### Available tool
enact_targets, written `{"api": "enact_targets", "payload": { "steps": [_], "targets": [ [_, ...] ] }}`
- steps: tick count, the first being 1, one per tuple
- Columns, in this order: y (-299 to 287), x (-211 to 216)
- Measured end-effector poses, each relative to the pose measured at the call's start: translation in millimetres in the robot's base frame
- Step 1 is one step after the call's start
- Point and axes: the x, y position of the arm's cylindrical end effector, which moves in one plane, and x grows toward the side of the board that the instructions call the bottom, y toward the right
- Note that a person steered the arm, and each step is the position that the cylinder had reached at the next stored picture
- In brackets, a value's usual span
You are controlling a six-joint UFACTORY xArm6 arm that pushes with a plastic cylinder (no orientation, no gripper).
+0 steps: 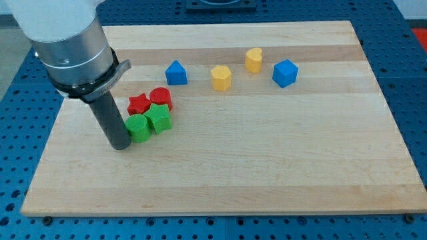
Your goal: Slide the yellow hexagon slightly up
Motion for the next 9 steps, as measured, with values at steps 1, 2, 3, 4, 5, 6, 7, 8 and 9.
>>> {"api": "enact_targets", "payload": {
  "steps": [1, 2, 3, 4, 5, 6, 7, 8, 9],
  "targets": [
    [0, 1],
    [7, 21],
    [43, 28],
    [94, 25],
    [144, 9],
    [183, -18],
    [190, -46],
    [190, -71],
    [190, -97]
  ]
}}
